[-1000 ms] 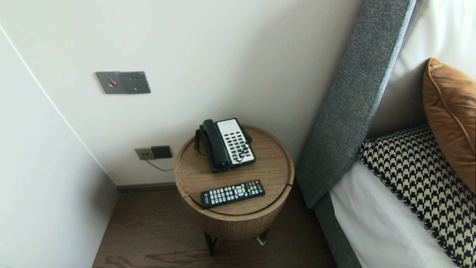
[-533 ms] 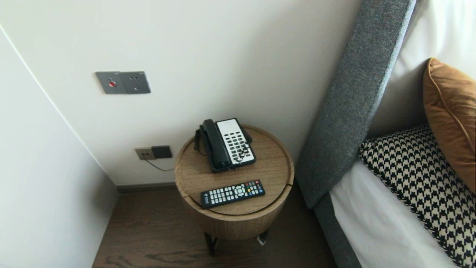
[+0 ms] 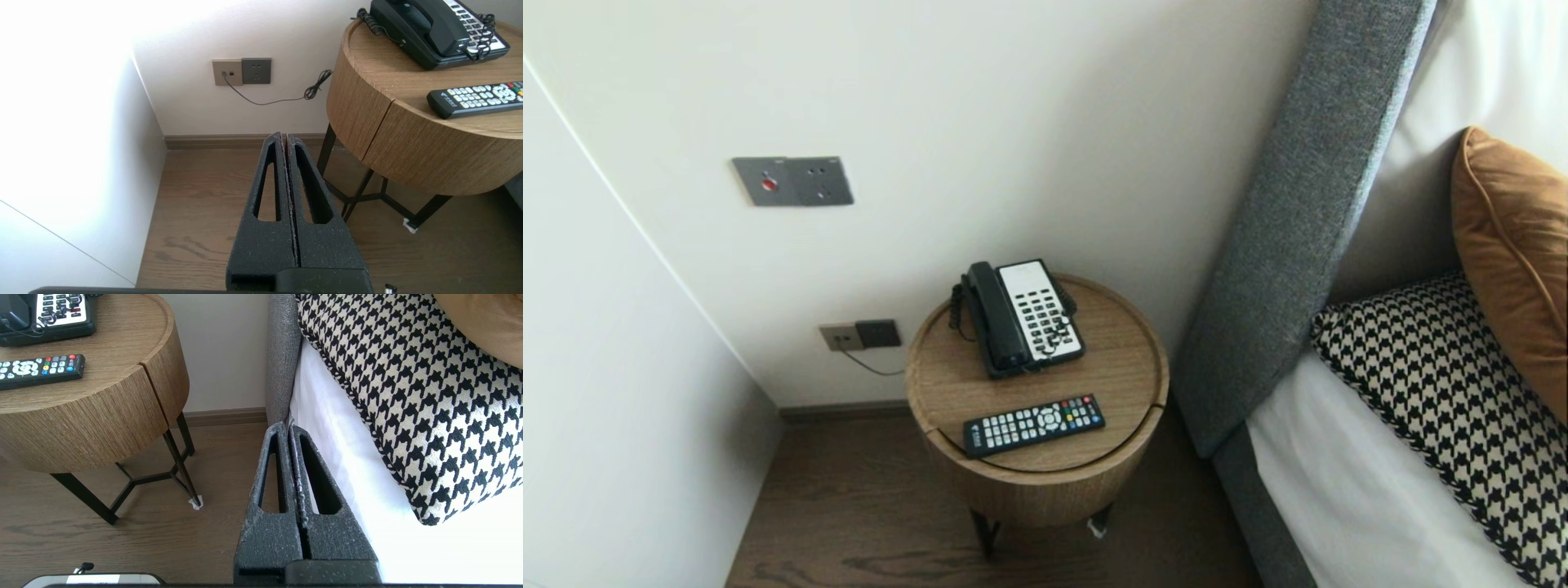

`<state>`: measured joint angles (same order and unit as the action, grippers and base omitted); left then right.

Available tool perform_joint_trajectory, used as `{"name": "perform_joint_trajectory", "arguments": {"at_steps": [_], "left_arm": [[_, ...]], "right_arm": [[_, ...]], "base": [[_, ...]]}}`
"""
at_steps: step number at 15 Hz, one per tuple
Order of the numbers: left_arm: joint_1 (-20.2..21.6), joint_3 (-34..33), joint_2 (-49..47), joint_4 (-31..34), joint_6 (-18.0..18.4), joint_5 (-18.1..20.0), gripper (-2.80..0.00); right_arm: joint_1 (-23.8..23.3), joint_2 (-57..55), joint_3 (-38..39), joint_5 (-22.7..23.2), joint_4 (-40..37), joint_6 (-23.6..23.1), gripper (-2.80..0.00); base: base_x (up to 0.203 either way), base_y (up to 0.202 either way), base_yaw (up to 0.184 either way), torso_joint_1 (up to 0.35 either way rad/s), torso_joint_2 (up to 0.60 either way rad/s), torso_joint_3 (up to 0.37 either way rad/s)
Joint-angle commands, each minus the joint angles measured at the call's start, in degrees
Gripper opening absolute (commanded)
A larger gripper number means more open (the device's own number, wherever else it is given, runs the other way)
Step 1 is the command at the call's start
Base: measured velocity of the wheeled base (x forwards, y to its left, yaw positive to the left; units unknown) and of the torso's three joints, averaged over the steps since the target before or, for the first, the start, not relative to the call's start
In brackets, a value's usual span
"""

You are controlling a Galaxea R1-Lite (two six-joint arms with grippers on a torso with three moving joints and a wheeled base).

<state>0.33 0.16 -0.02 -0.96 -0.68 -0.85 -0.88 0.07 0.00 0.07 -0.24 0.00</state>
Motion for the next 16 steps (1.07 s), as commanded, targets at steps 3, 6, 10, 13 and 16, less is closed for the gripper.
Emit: {"name": "perform_joint_trajectory", "arguments": {"at_steps": [3, 6, 10, 13, 16], "left_arm": [[0.02, 0.02, 0.11, -0.09, -0.02, -0.03, -2.80], [0.02, 0.02, 0.11, -0.09, -0.02, -0.03, -2.80], [0.05, 0.02, 0.11, -0.09, -0.02, -0.03, -2.80], [0.02, 0.02, 0.11, -0.09, -0.02, -0.03, -2.80], [0.02, 0.02, 0.11, -0.09, -0.02, -0.03, -2.80]], "right_arm": [[0.00, 0.01, 0.00, 0.01, -0.02, 0.00, -2.80], [0.00, 0.01, 0.00, 0.01, -0.02, 0.00, -2.80], [0.00, 0.01, 0.00, 0.01, -0.02, 0.00, -2.80], [0.00, 0.01, 0.00, 0.01, -0.02, 0.00, -2.80], [0.09, 0.01, 0.00, 0.01, -0.02, 0.00, -2.80]], "base": [[0.000, 0.000, 0.000, 0.000, 0.00, 0.000], [0.000, 0.000, 0.000, 0.000, 0.00, 0.000], [0.000, 0.000, 0.000, 0.000, 0.00, 0.000], [0.000, 0.000, 0.000, 0.000, 0.00, 0.000], [0.000, 0.000, 0.000, 0.000, 0.00, 0.000]]}}
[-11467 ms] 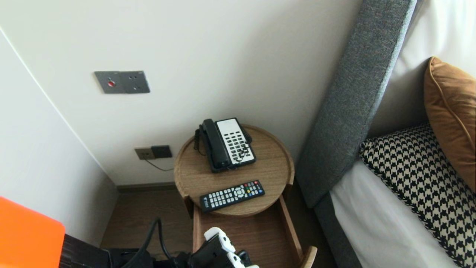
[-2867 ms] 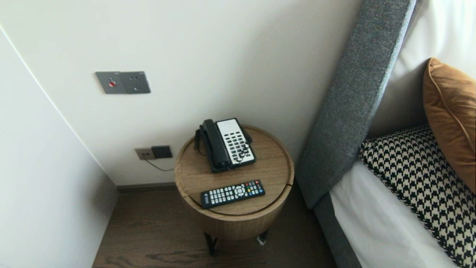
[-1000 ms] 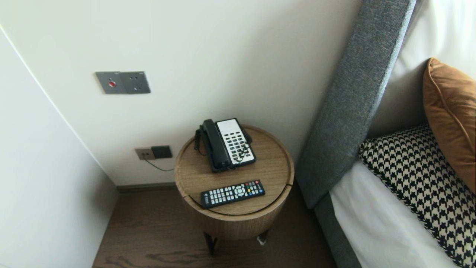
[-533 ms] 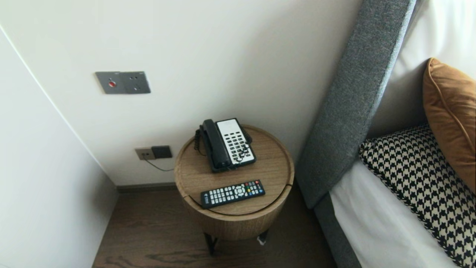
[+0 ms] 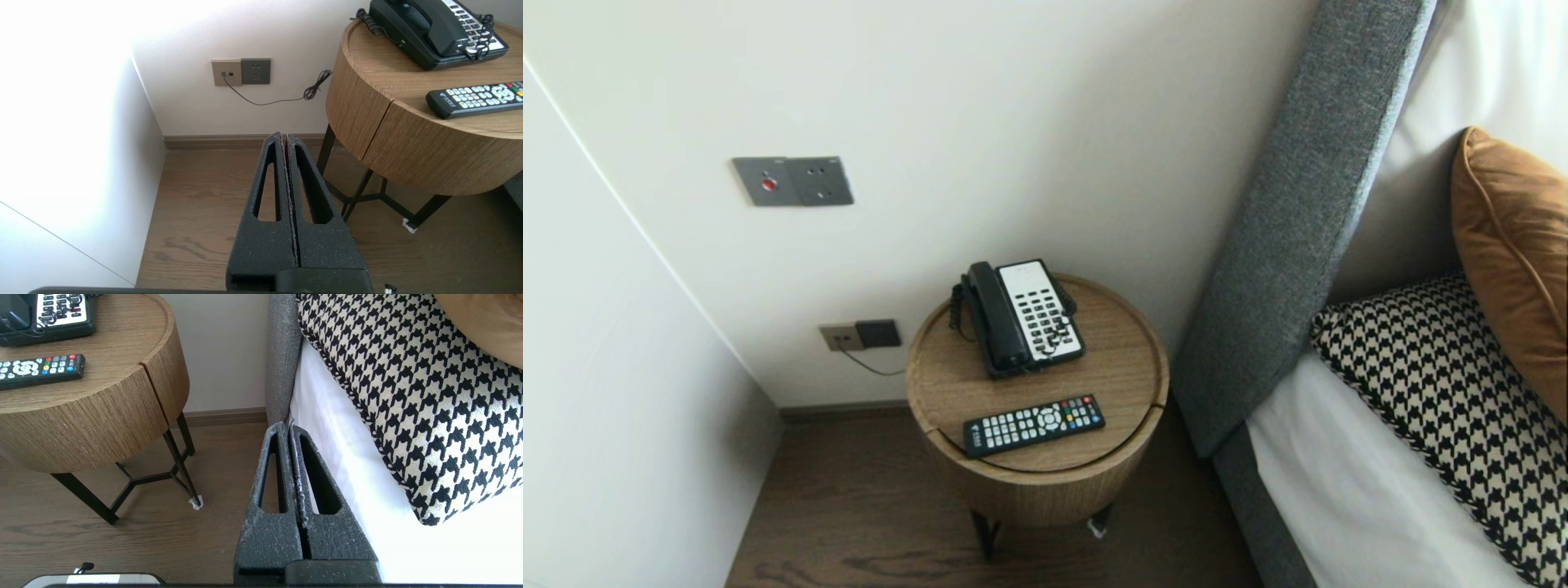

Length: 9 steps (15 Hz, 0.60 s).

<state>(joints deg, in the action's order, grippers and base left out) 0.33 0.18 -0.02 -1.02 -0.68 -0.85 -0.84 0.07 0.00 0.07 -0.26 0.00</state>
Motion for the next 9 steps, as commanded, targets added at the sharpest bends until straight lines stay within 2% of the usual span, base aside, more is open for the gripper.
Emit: {"name": "perform_joint_trajectory", "arguments": {"at_steps": [1, 9], "left_arm": [[0.02, -0.01, 0.11, -0.04, -0.03, -0.03, -2.80], [0.02, -0.01, 0.11, -0.04, -0.03, -0.03, -2.80]], "right_arm": [[-0.03, -0.07, 0.00, 0.01, -0.01, 0.00, -2.80], [0.05, -0.16, 0.00, 0.01, -0.01, 0.09, -2.80]], "base": [[0.000, 0.000, 0.000, 0.000, 0.00, 0.000], [0.000, 0.000, 0.000, 0.000, 0.00, 0.000]]}}
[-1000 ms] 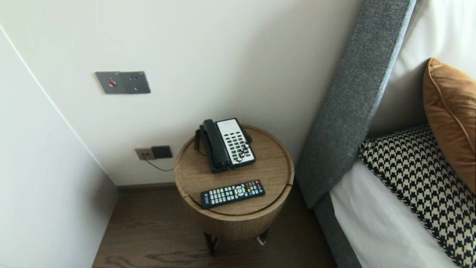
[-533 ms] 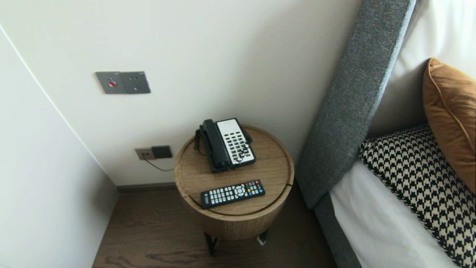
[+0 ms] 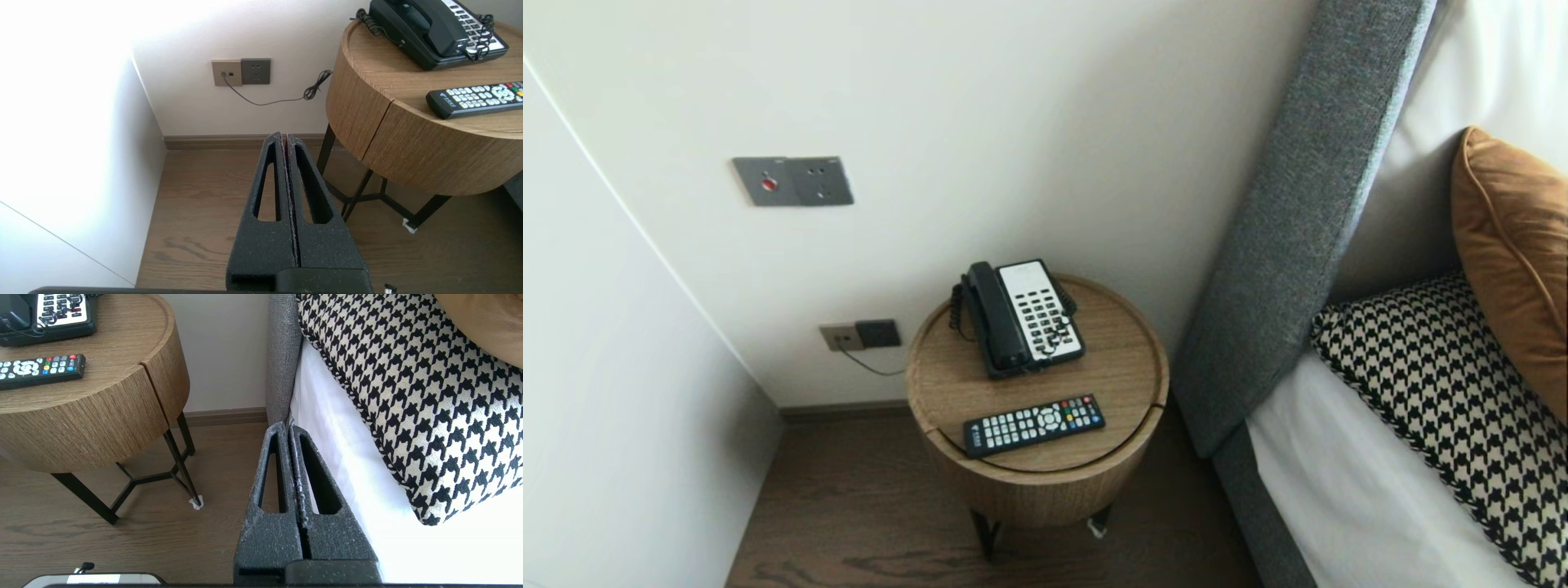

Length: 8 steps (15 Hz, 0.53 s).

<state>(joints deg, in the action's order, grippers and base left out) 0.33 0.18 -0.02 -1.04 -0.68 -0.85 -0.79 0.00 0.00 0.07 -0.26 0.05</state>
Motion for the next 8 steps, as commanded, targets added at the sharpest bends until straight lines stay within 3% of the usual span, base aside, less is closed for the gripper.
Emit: {"name": "perform_joint_trajectory", "arguments": {"at_steps": [1, 8], "left_arm": [[0.02, -0.01, 0.11, -0.02, -0.02, -0.03, -2.80], [0.02, -0.01, 0.11, -0.02, -0.02, -0.03, -2.80]], "right_arm": [[0.00, -0.09, 0.00, 0.01, -0.01, 0.04, -2.80], [0.00, -0.09, 0.00, 0.01, -0.01, 0.04, -2.80]], "base": [[0.000, 0.000, 0.000, 0.000, 0.00, 0.000], [0.000, 0.000, 0.000, 0.000, 0.00, 0.000]]}}
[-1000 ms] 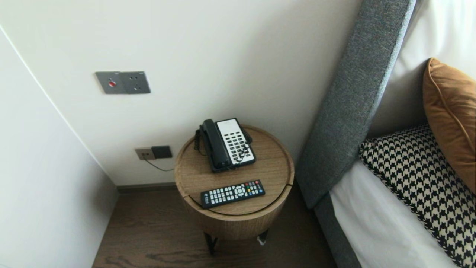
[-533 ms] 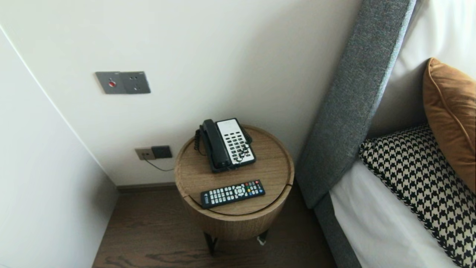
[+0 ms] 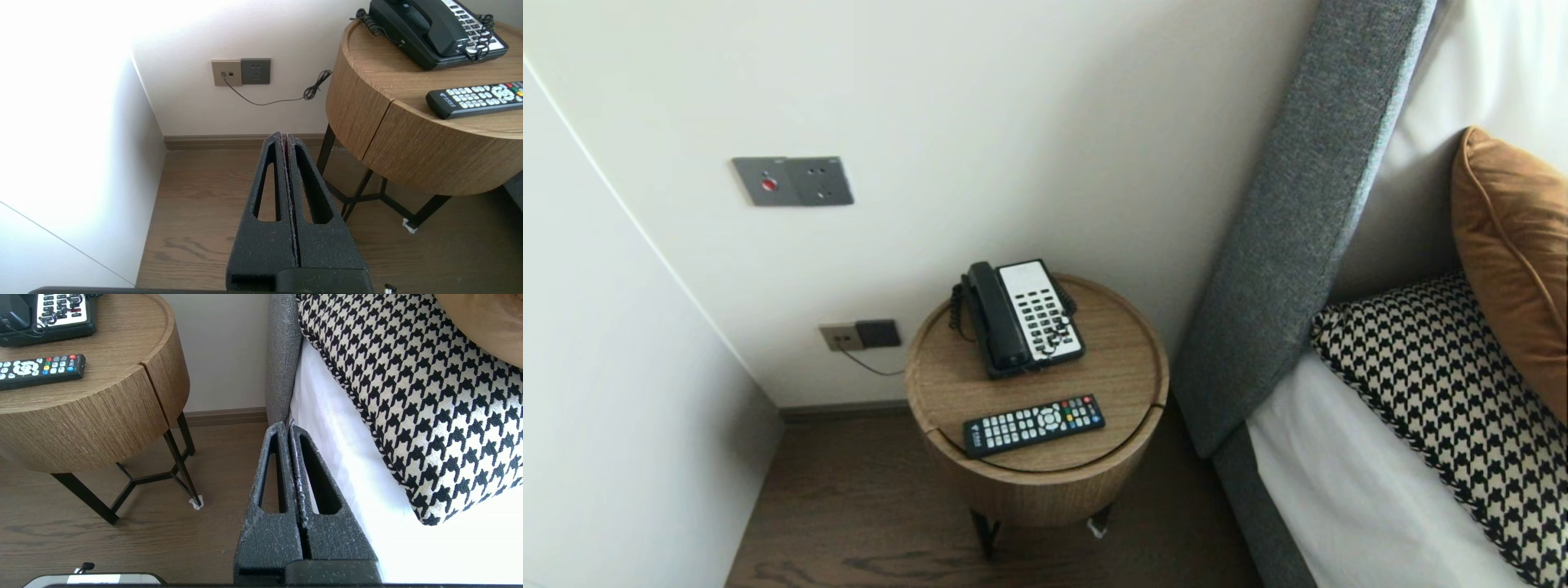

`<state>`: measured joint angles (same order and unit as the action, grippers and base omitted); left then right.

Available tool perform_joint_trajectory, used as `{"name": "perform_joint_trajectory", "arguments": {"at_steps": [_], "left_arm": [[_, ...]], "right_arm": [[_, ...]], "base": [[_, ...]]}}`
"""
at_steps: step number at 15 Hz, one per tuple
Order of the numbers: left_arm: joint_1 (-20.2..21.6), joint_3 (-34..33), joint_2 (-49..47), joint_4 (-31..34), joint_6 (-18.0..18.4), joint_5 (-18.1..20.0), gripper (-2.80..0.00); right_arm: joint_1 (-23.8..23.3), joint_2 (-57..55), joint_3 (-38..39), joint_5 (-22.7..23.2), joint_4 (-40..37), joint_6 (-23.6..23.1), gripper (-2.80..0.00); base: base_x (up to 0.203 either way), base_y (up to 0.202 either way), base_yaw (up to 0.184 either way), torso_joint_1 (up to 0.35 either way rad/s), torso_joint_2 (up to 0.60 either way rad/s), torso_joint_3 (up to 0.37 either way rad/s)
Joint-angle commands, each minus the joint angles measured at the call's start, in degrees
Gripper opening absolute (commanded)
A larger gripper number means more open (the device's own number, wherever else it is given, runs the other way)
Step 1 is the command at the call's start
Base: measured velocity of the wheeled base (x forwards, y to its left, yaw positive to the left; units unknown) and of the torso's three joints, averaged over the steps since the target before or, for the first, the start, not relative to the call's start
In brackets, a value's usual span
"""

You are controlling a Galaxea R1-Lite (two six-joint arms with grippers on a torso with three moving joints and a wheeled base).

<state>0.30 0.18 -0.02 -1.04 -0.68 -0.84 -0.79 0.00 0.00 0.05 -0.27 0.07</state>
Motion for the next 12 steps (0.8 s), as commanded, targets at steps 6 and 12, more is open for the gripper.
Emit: {"name": "perform_joint_trajectory", "arguments": {"at_steps": [6, 12], "left_arm": [[0.05, -0.01, 0.11, -0.02, -0.02, -0.03, -2.80], [0.05, -0.12, 0.11, -0.02, -0.02, -0.03, -2.80]], "right_arm": [[0.00, -0.09, 0.00, 0.04, 0.00, 0.01, -2.80], [0.00, -0.09, 0.00, 0.02, 0.00, 0.01, -2.80]], "base": [[0.000, 0.000, 0.000, 0.000, 0.00, 0.000], [0.000, 0.000, 0.000, 0.000, 0.00, 0.000]]}}
